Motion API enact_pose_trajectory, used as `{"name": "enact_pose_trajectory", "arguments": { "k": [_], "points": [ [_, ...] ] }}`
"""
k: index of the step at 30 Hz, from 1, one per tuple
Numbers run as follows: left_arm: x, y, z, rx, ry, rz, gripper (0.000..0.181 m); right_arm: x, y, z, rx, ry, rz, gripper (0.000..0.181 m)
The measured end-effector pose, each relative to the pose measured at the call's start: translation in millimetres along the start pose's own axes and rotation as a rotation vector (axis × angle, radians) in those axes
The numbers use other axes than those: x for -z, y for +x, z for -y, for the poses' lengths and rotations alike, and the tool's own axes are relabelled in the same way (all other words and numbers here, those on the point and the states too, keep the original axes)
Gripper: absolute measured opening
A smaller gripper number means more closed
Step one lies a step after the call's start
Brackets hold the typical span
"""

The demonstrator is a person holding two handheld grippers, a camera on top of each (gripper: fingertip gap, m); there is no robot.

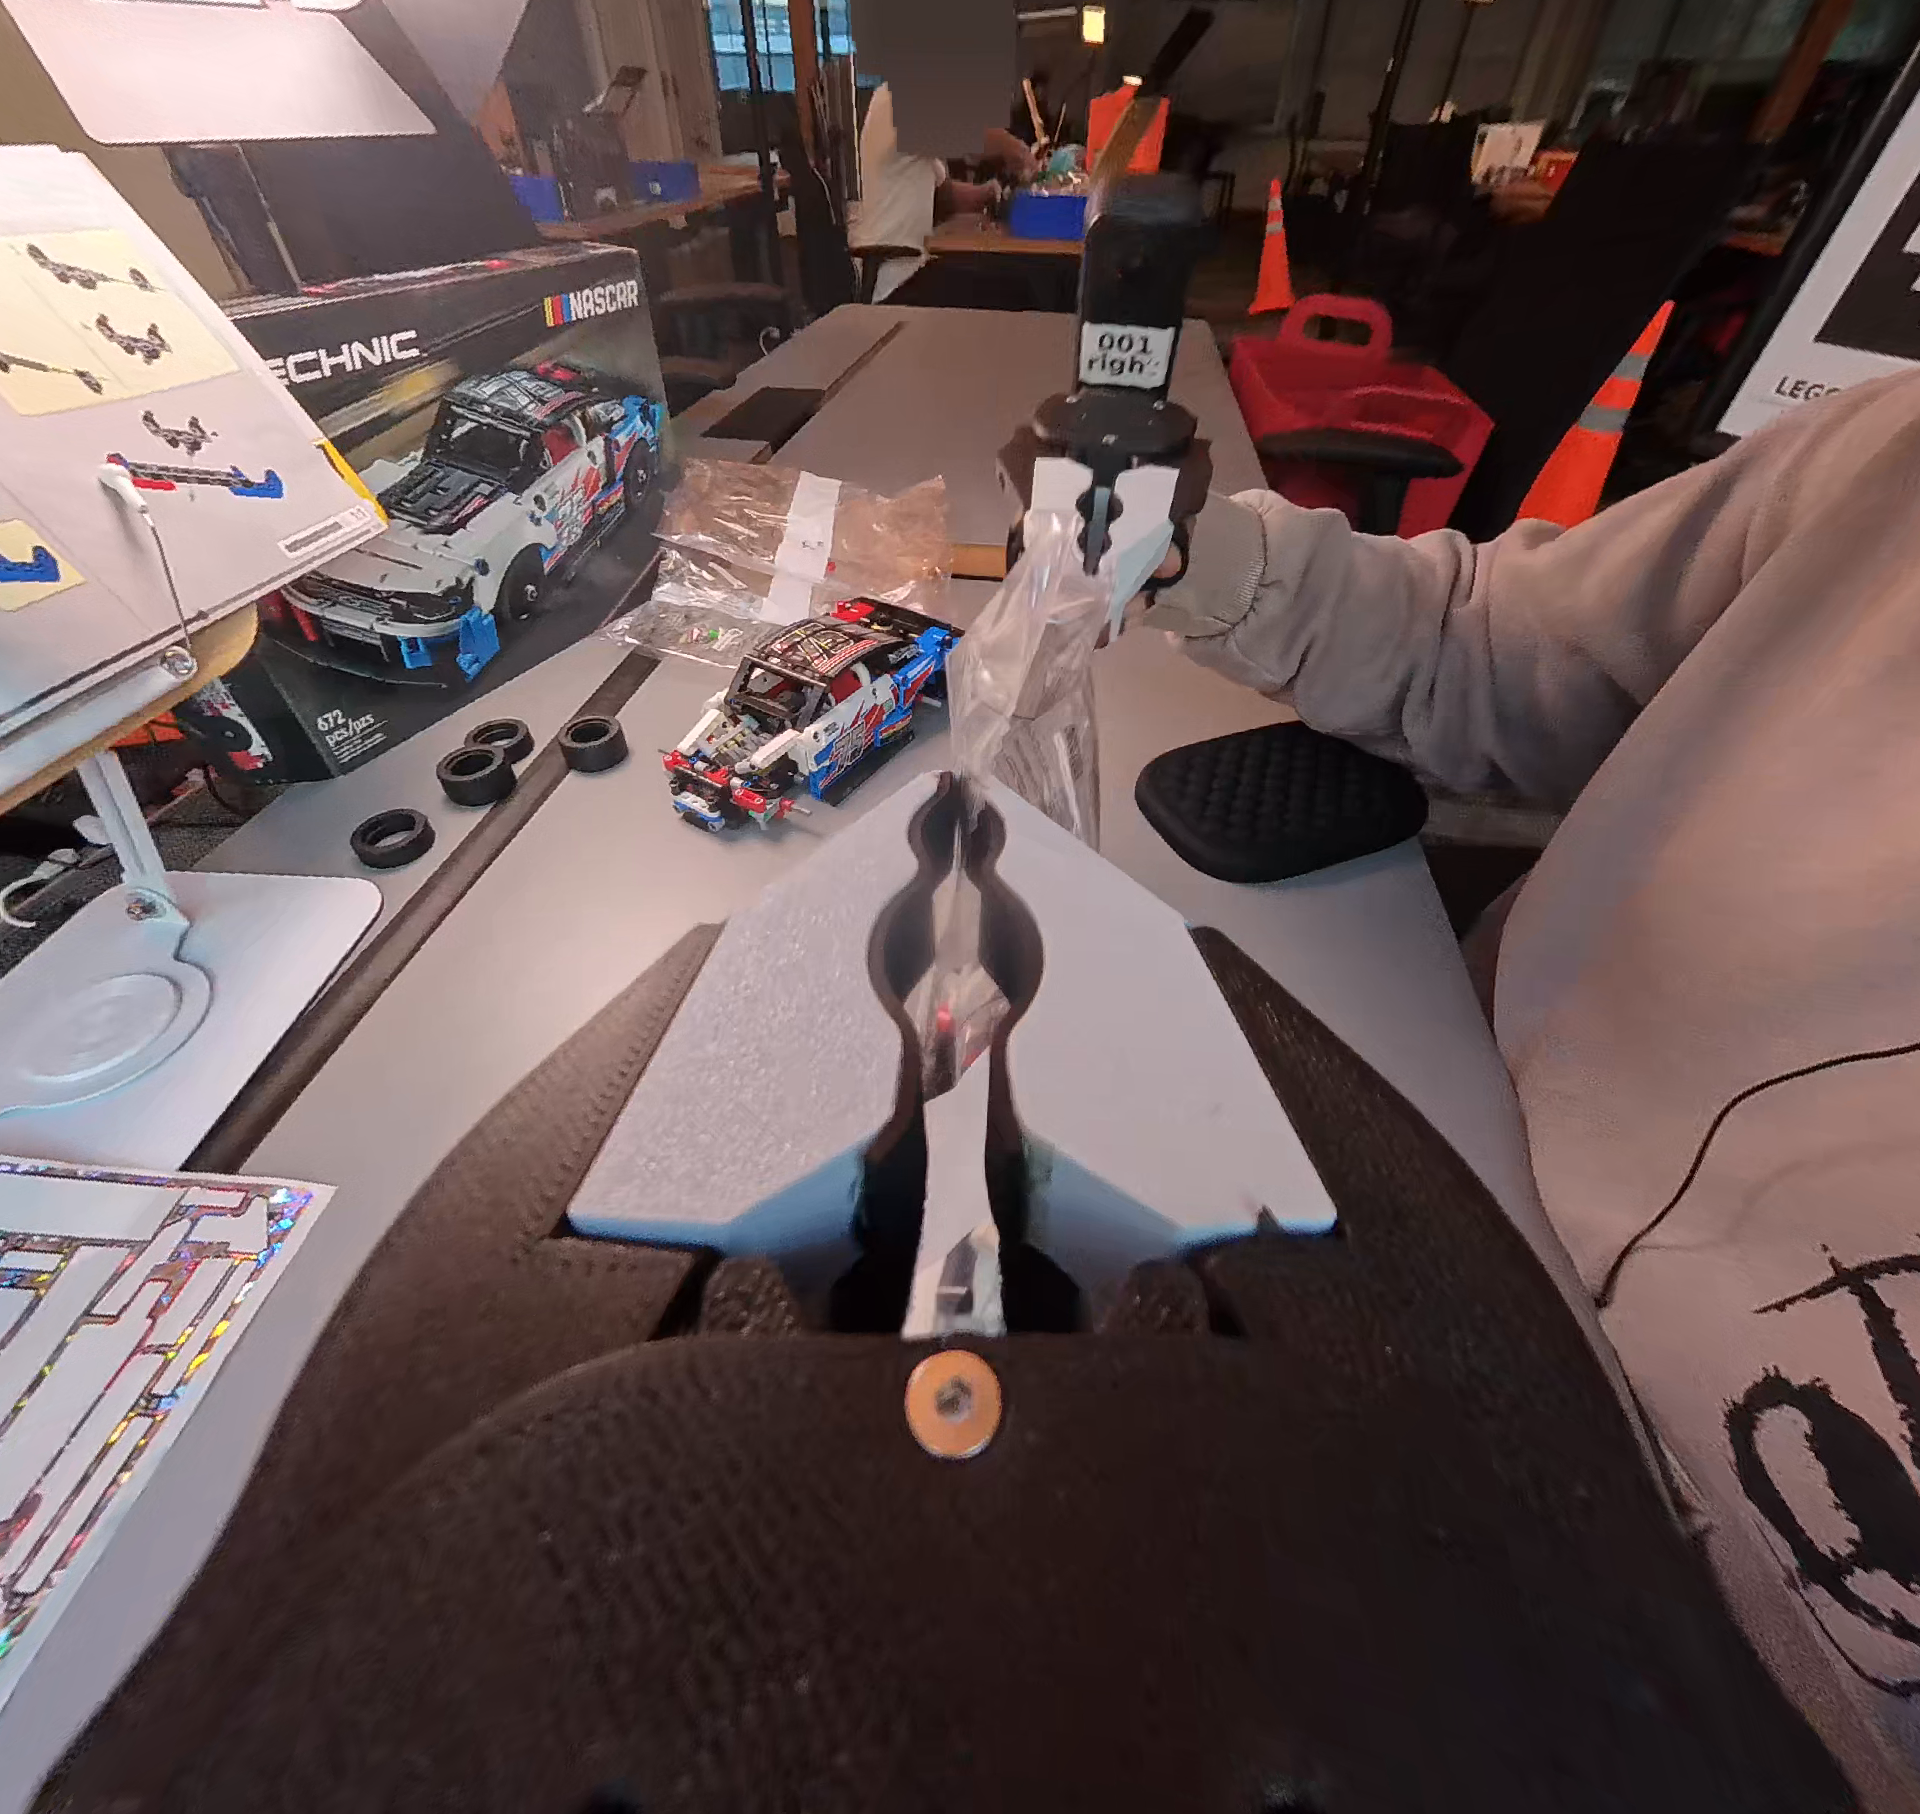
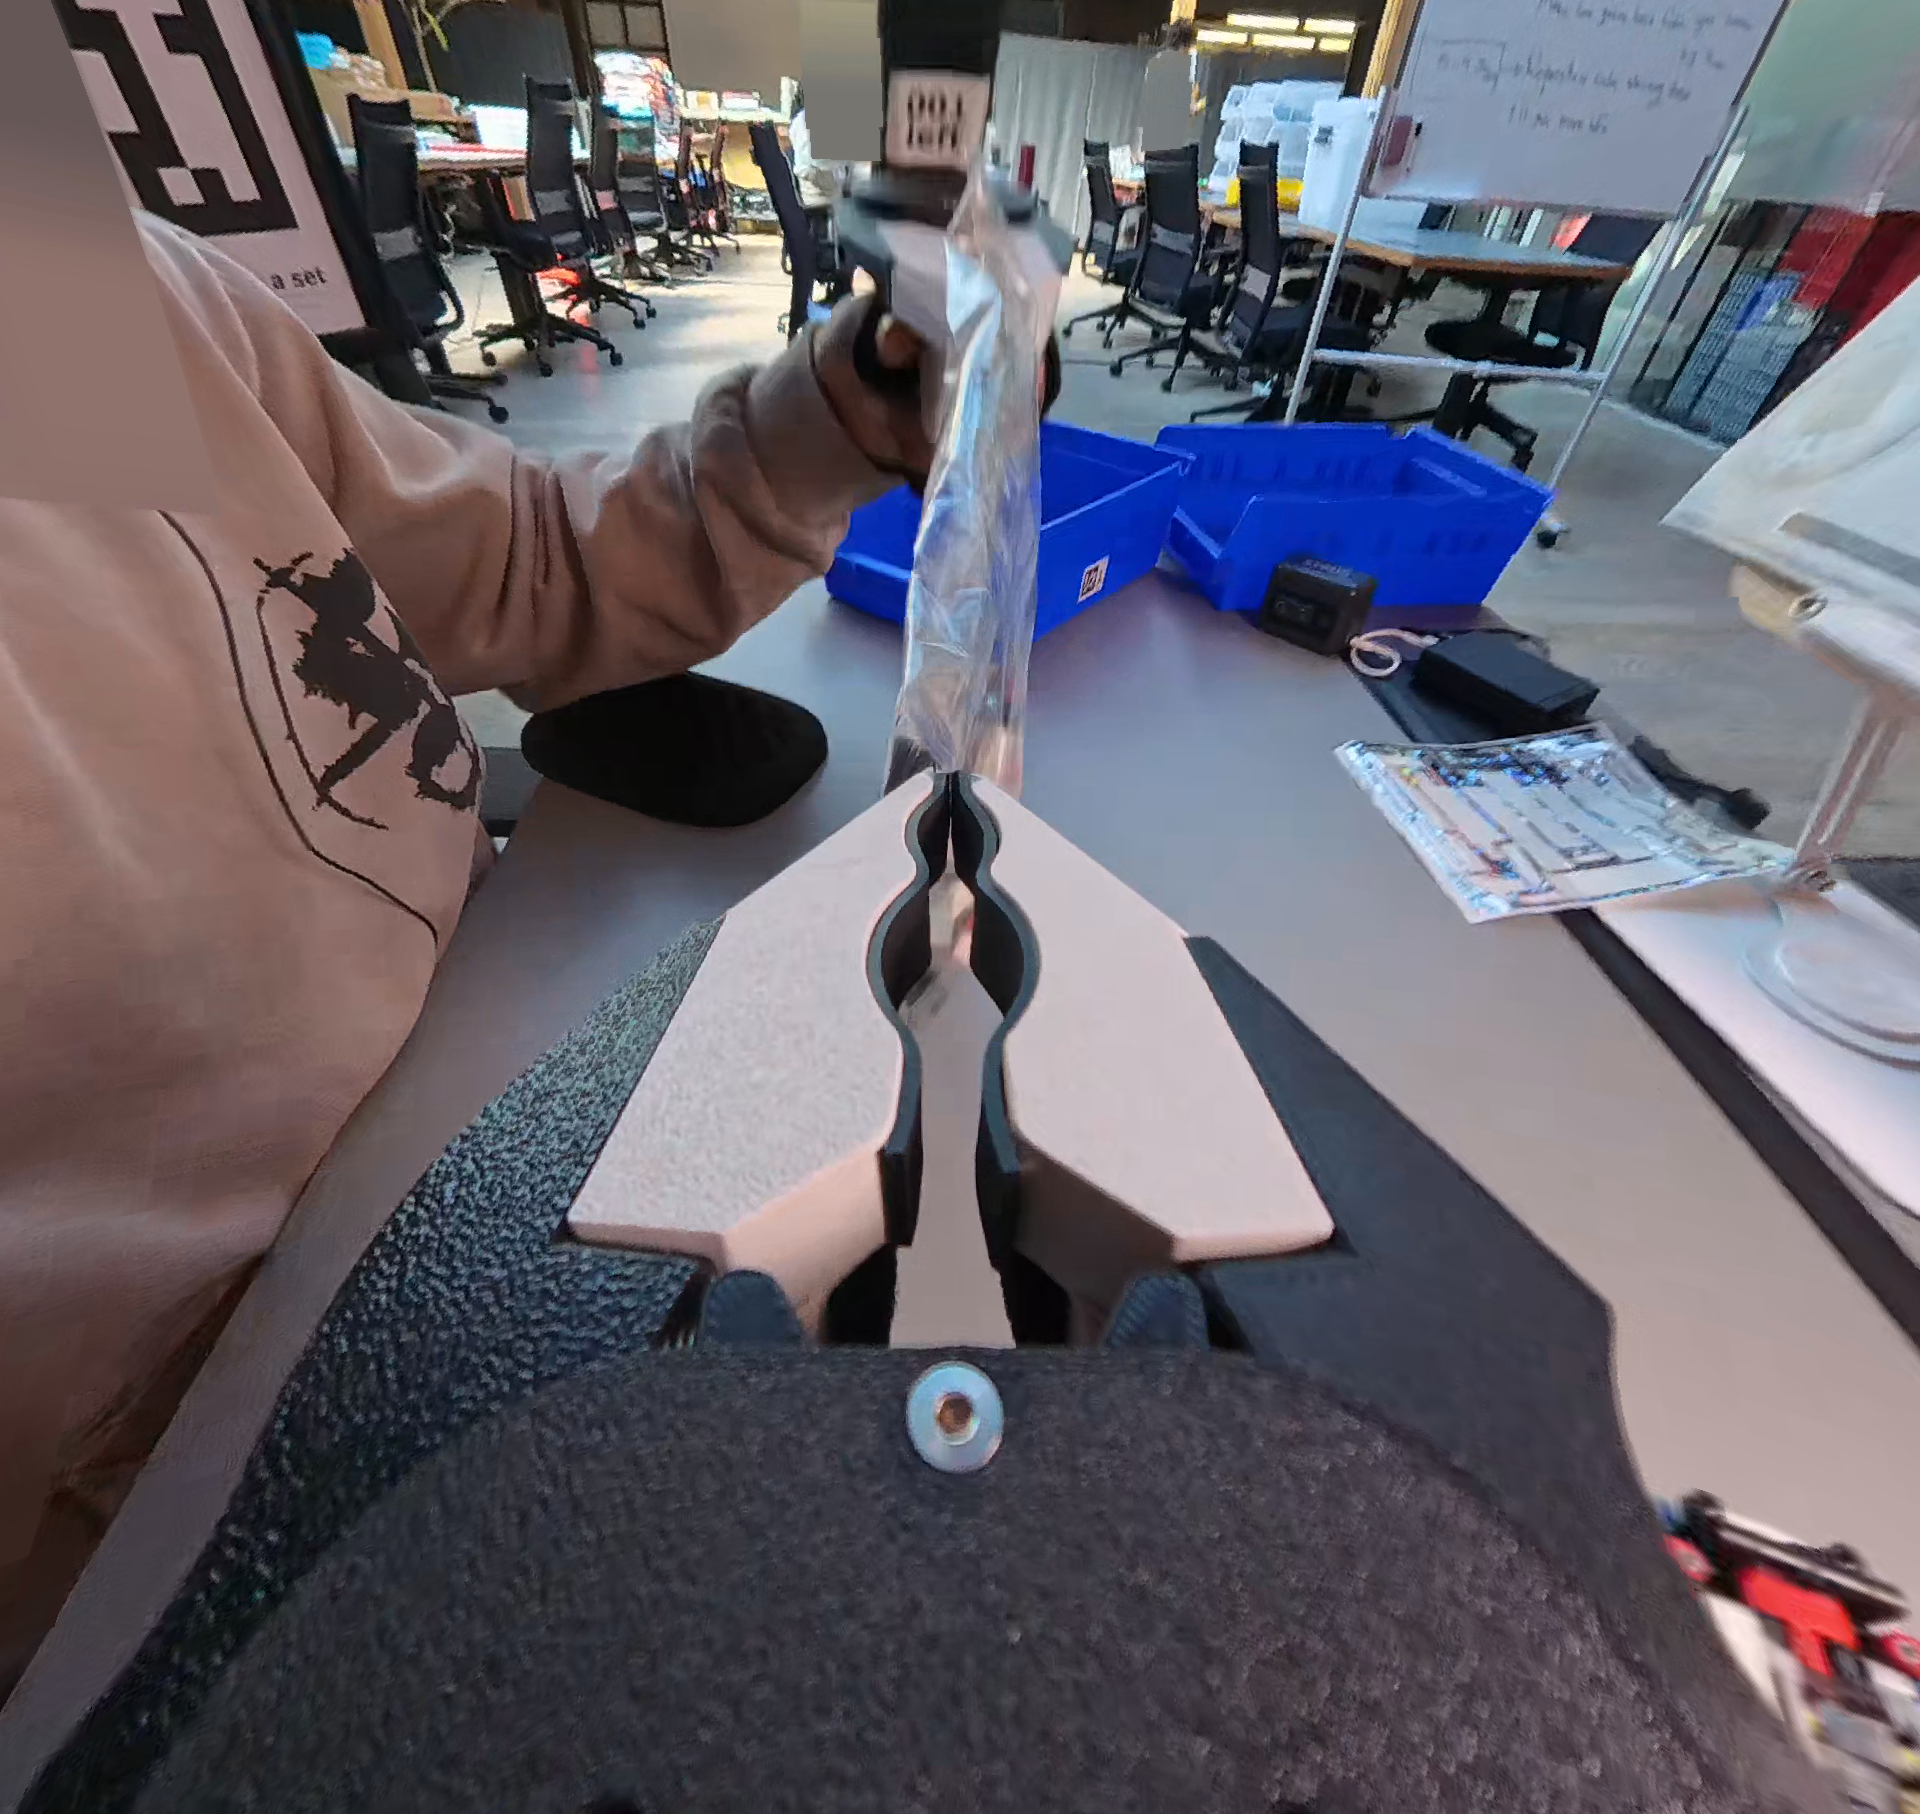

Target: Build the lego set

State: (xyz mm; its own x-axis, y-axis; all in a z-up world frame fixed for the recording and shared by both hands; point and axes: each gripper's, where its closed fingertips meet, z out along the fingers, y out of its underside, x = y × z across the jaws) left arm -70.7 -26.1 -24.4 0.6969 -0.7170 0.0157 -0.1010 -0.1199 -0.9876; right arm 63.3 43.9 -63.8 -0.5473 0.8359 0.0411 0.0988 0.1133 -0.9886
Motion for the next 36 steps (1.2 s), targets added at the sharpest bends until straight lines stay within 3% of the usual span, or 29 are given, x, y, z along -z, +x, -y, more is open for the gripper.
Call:
{"name": "enact_pose_trajectory", "arguments": {
  "k": [4, 7, 8, 9, 11, 14, 17, 20, 23, 26, 28, 32, 35, 36],
  "points": [
    [-4, 16, 21, -0.057, -0.140, -0.036, 0.000, -28, -17, -41, -0.191, 0.027, 0.093, 0.000],
    [-21, 14, -2, -0.088, -0.353, -0.016, 0.000, -46, -24, -86, -0.239, -0.066, 0.079, 0.000],
    [-27, 14, -13, -0.076, -0.395, -0.024, 0.000, -46, -24, -97, -0.206, -0.122, 0.058, 0.006],
    [-32, 13, -19, -0.045, -0.402, -0.038, 0.000, -43, -23, -103, -0.175, -0.171, 0.038, 0.027],
    [-39, 10, -23, 0.003, -0.371, -0.053, 0.000, -38, -29, -97, -0.139, -0.214, 0.048, 0.066],
    [-51, 3, -28, 0.017, -0.354, -0.049, 0.000, -37, -35, -77, -0.008, -0.289, 0.041, 0.099],
    [-60, -4, -32, 0.028, -0.347, -0.036, 0.000, -30, -67, -50, -0.020, -0.312, 0.199, 0.100],
    [-62, -7, -37, 0.064, -0.327, -0.046, 0.000, -19, -76, -36, -0.030, -0.290, 0.253, 0.100],
    [-65, -5, -46, 0.088, -0.337, -0.067, 0.000, -7, -76, -4, -0.071, -0.137, 0.282, 0.097],
    [-72, -1, -54, 0.106, -0.365, -0.092, 0.000, -9, -35, 30, -0.120, 0.000, 0.073, 0.080],
    [-81, 2, -59, 0.106, -0.393, -0.096, 0.000, -24, -19, 37, -0.230, 0.013, -0.009, 0.076],
    [-97, 12, -68, 0.099, -0.428, -0.135, 0.000, -61, 4, -13, -0.281, -0.240, -0.173, 0.061],
    [-91, 10, -73, 0.109, -0.414, -0.150, 0.000, -60, 6, -29, -0.397, -0.208, -0.089, 0.004],
    [-85, 14, -67, 0.151, -0.357, -0.198, 0.000, -53, 10, -32, -0.409, -0.155, -0.076, 0.000]
  ]
}}
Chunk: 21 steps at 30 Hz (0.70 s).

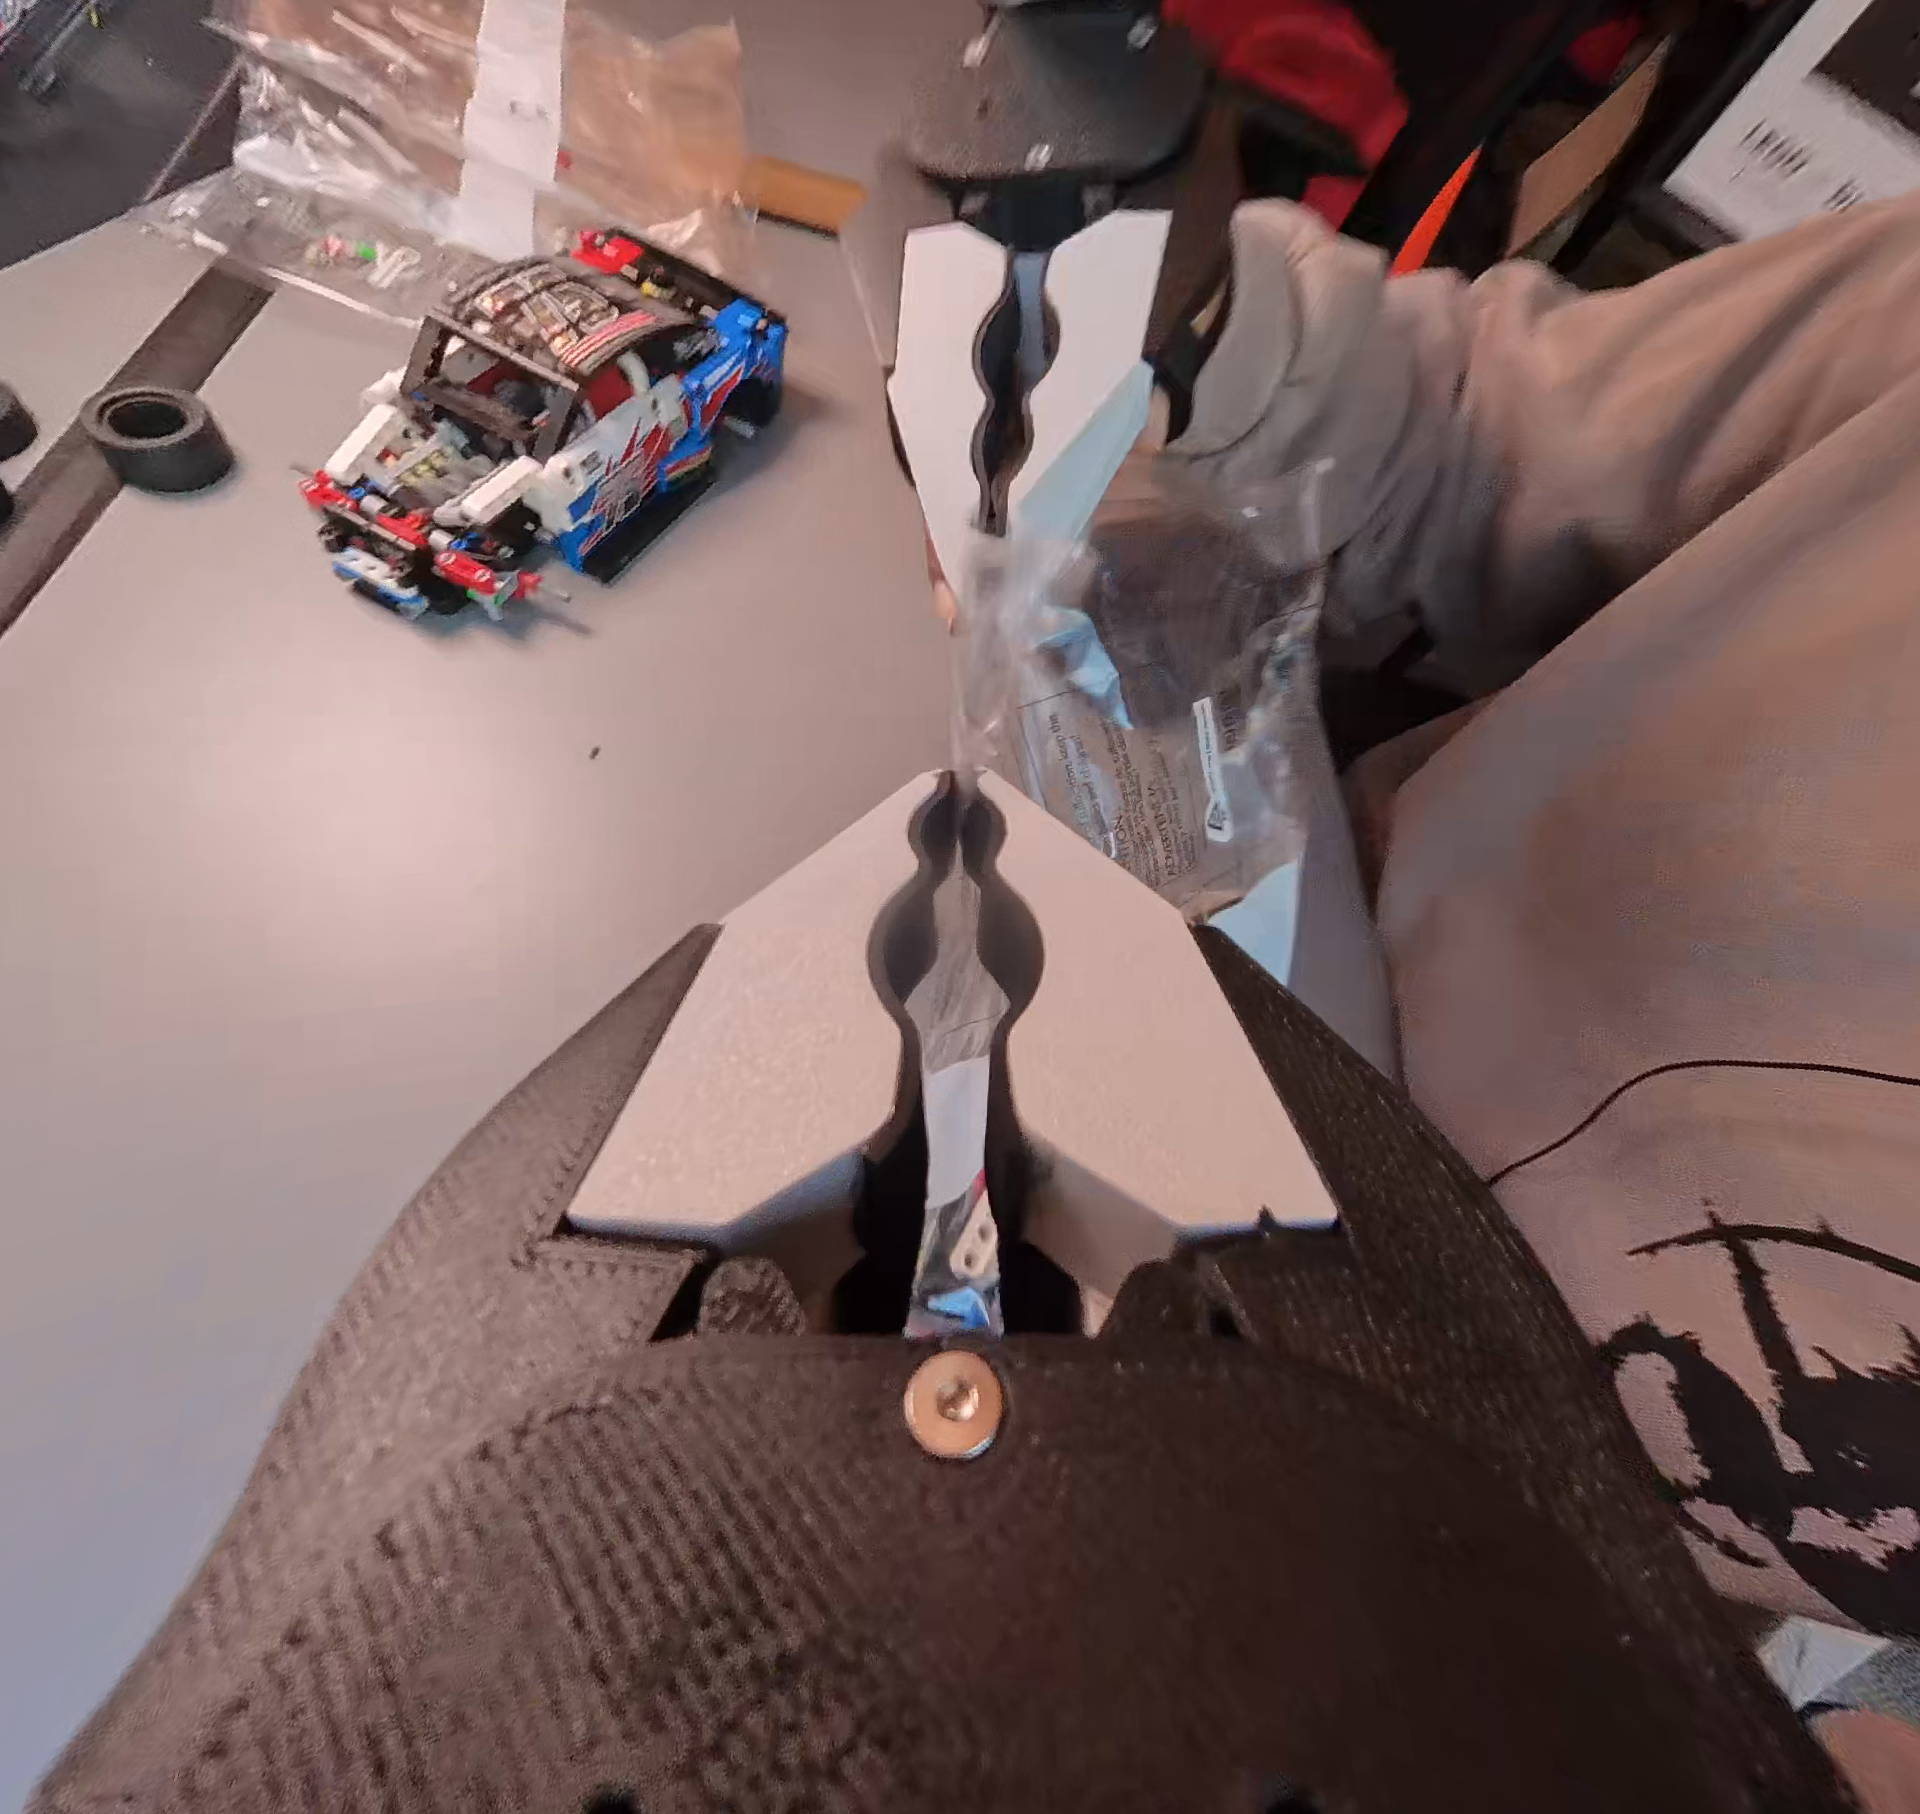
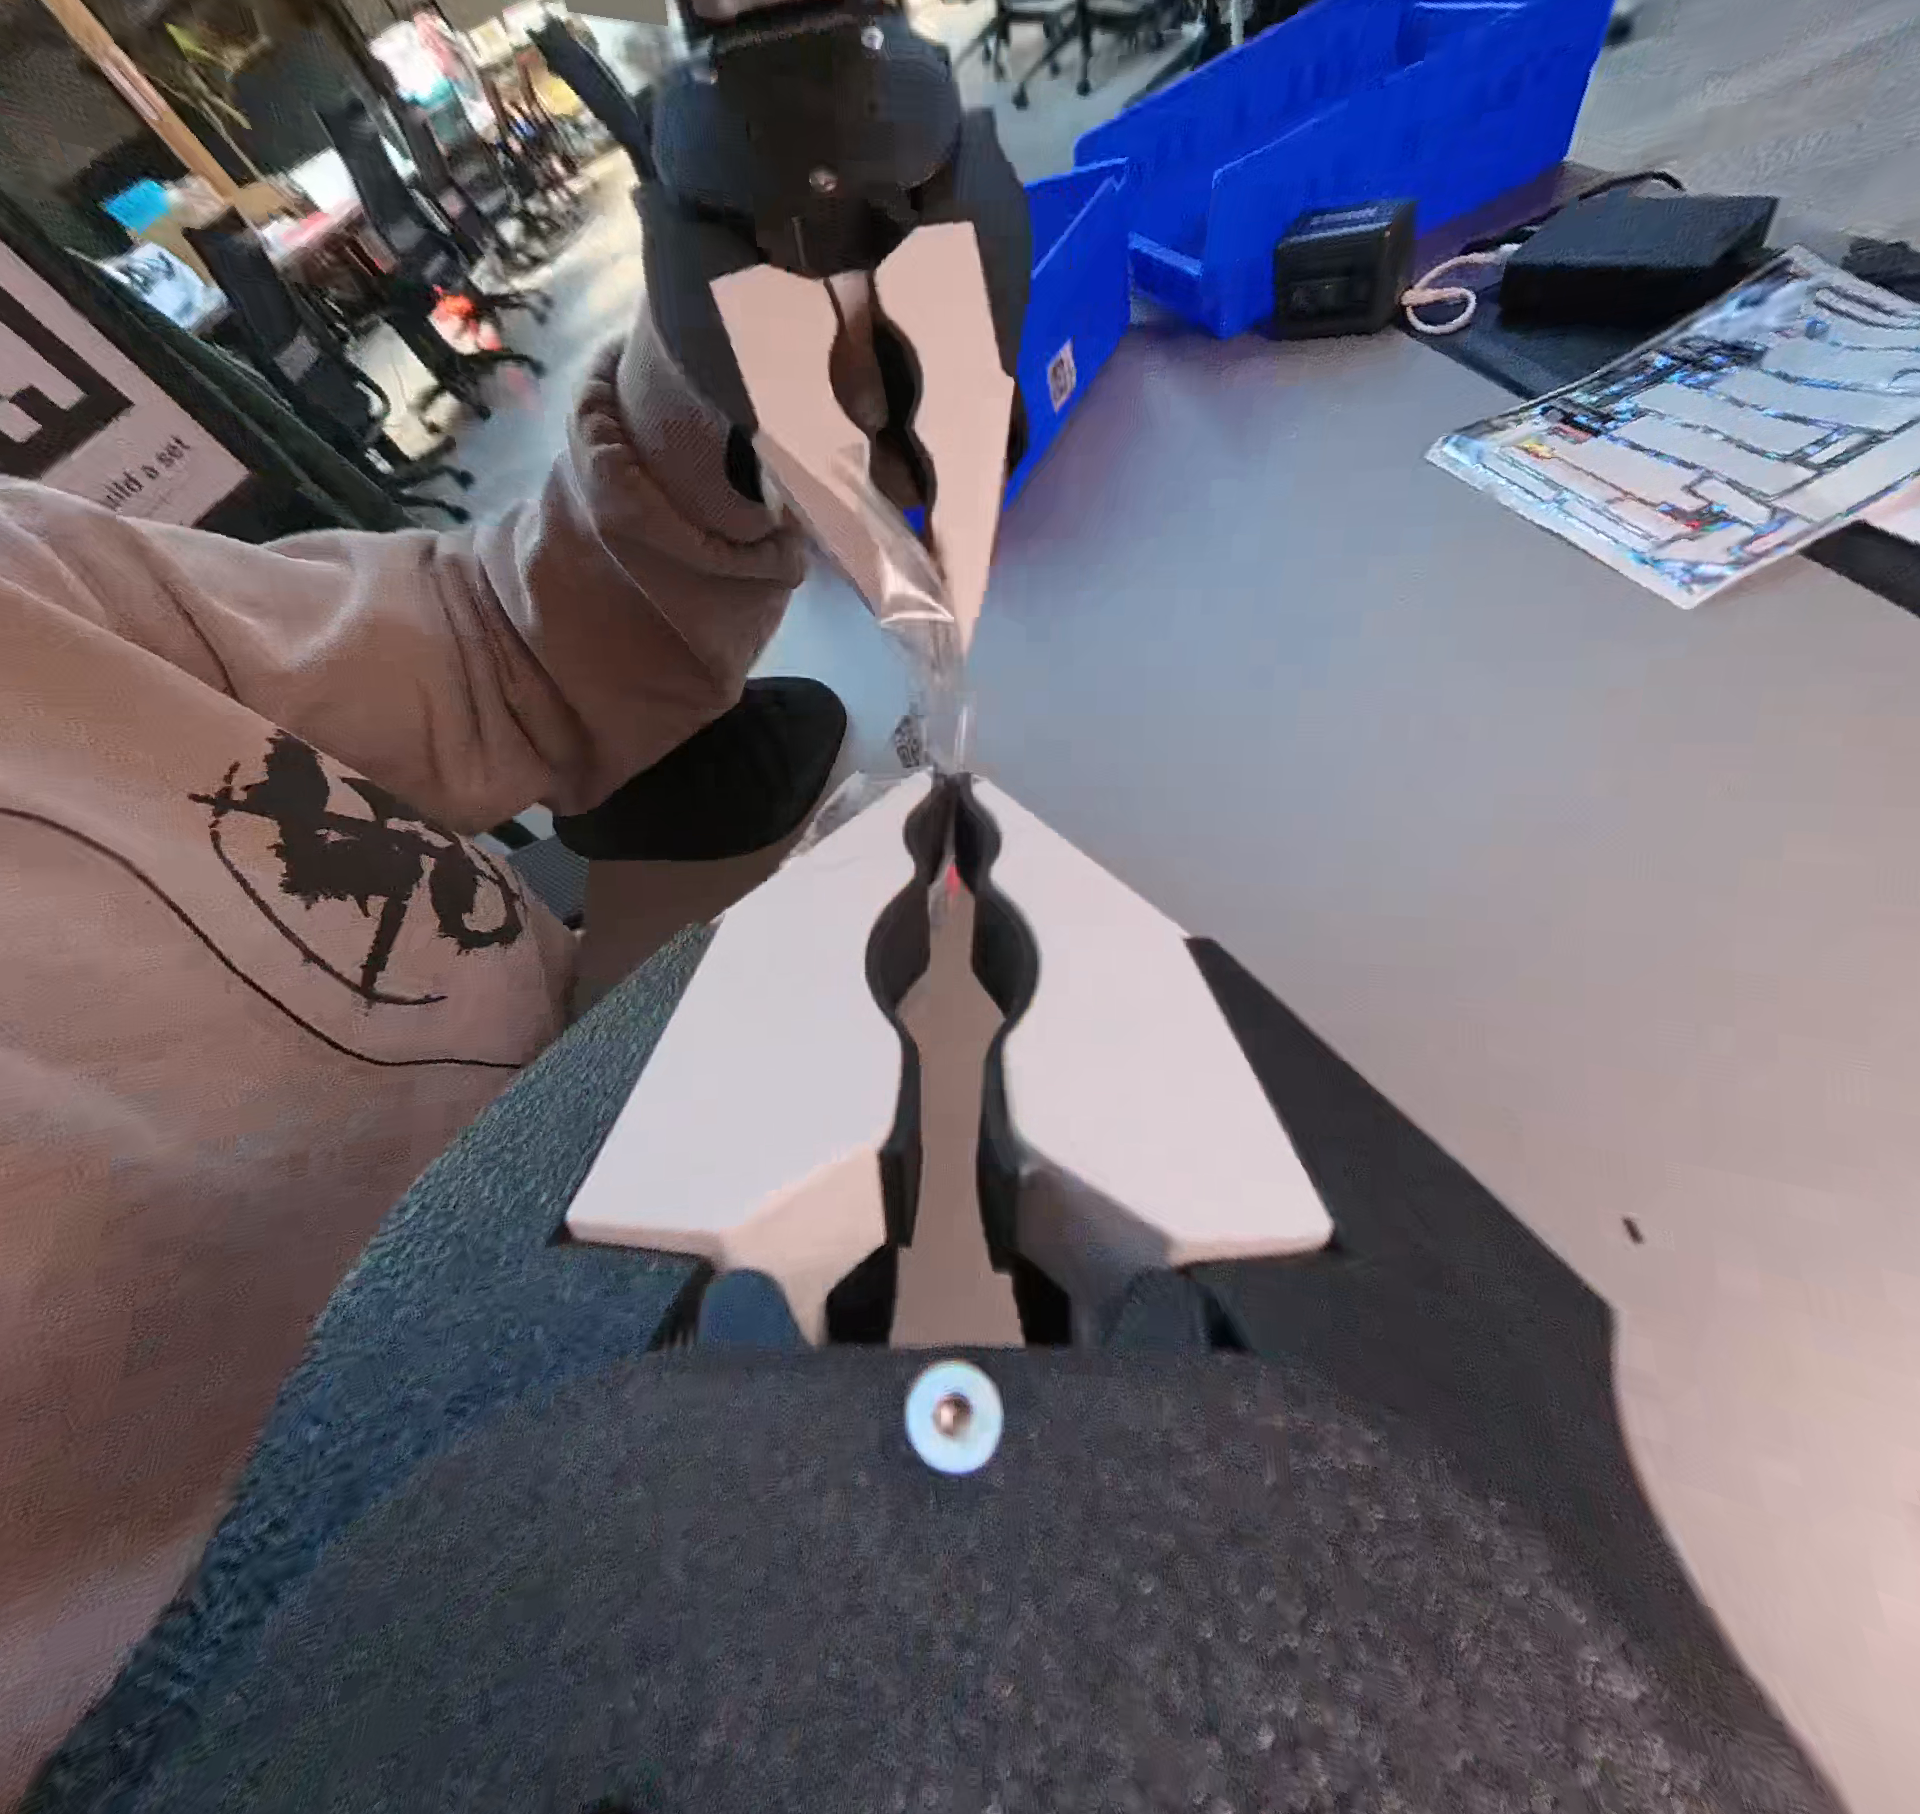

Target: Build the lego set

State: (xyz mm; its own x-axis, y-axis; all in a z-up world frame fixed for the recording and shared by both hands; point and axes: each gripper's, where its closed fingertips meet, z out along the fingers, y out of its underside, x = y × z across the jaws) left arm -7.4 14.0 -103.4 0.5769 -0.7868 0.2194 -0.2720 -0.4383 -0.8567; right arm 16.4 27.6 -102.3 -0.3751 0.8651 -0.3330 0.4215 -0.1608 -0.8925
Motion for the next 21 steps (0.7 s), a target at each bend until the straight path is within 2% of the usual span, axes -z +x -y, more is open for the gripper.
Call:
{"name": "enact_pose_trajectory", "arguments": {
  "k": [2, 3, 5, 8, 11, 13, 15, 17, 21],
  "points": [
    [3, 11, -1, 0.033, 0.063, -0.106, 0.000, 6, -10, -5, -0.063, 0.101, 0.170, 0.000],
    [0, 13, -8, 0.026, 0.047, -0.133, 0.000, 2, -12, -14, -0.053, 0.103, 0.197, 0.000],
    [-3, 21, -16, 0.039, 0.057, -0.218, 0.000, 0, -21, -26, 0.096, 0.176, 0.247, 0.000],
    [-8, 20, -27, 0.058, 0.065, -0.262, 0.000, -5, -15, -48, -0.008, 0.223, 0.315, 0.000],
    [-10, 13, -32, 0.124, 0.142, -0.302, 0.000, -14, -9, -87, -0.107, 0.106, 0.347, 0.000],
    [-19, 4, -43, 0.183, 0.146, -0.304, 0.000, -21, -5, -106, -0.068, 0.002, 0.303, 0.000],
    [-35, -5, -61, 0.188, 0.072, -0.257, 0.000, -23, -1, -103, -0.003, -0.027, 0.263, 0.015],
    [-39, -10, -63, 0.196, 0.081, -0.251, 0.000, -23, 8, -99, 0.039, -0.078, 0.220, 0.029],
    [-30, -22, -60, 0.181, 0.128, -0.207, 0.031, -22, 22, -93, 0.073, -0.145, 0.199, 0.039]
  ]
}}
